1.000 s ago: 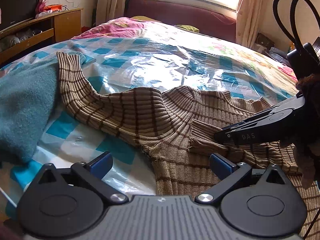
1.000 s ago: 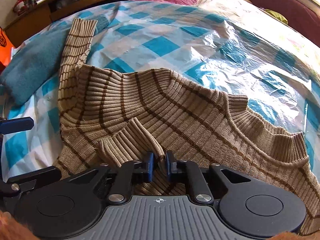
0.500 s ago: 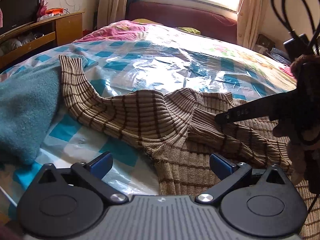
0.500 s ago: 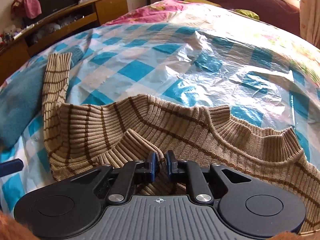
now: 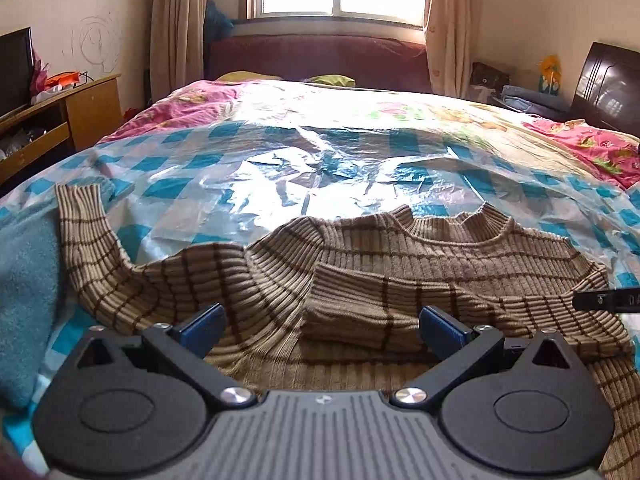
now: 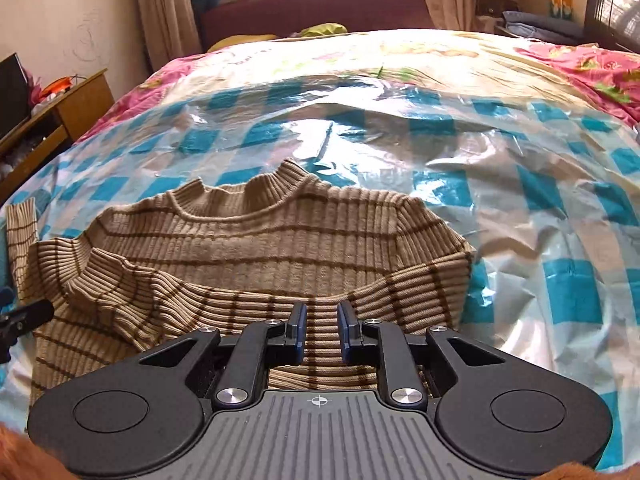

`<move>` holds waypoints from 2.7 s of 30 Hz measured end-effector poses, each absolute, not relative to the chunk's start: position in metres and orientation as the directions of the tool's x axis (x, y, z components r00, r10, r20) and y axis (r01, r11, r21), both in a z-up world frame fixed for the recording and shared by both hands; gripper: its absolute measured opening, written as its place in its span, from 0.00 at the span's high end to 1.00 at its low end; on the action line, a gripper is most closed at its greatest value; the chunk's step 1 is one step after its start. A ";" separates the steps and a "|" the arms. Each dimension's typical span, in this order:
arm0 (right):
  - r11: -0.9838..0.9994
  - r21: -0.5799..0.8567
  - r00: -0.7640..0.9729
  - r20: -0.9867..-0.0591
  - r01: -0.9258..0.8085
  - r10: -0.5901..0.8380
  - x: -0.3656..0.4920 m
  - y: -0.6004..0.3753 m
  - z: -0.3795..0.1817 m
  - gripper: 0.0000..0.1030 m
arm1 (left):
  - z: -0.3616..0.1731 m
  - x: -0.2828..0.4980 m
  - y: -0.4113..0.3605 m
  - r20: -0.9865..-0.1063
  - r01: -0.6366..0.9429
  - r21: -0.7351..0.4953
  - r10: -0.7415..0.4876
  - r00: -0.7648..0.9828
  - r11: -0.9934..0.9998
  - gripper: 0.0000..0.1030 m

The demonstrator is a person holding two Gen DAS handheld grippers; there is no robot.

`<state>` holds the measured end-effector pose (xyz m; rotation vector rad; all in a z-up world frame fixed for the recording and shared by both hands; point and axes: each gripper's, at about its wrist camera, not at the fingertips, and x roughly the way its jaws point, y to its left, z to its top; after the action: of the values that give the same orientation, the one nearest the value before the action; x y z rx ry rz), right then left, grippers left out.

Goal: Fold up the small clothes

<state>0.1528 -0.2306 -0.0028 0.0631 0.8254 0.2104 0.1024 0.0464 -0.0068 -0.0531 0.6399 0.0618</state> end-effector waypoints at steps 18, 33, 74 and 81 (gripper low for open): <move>0.969 0.191 0.708 -0.663 -0.155 0.244 0.130 -0.236 -0.020 0.78 | -0.036 0.123 0.057 -0.673 -0.213 0.202 0.294 0.679 0.956 0.06; 0.928 0.229 0.684 -0.628 -0.293 0.370 0.112 -0.182 -0.006 0.78 | 0.027 0.170 0.253 -0.619 -0.508 0.100 0.453 0.641 0.856 0.39; 0.737 0.667 0.438 -0.633 -0.112 0.639 0.117 -0.160 -0.031 0.50 | -0.024 0.094 0.071 -0.683 0.151 -0.299 -0.322 0.656 0.942 0.91; 0.627 0.779 0.431 -0.566 0.001 0.702 0.138 -0.149 -0.035 0.47 | -0.024 0.084 0.082 -0.646 0.146 -0.341 -0.344 0.681 0.929 0.91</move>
<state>0.1380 -0.1492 -0.0353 0.7949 1.0465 0.4996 0.0843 0.0820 -0.0243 -0.2722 0.7758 -0.2783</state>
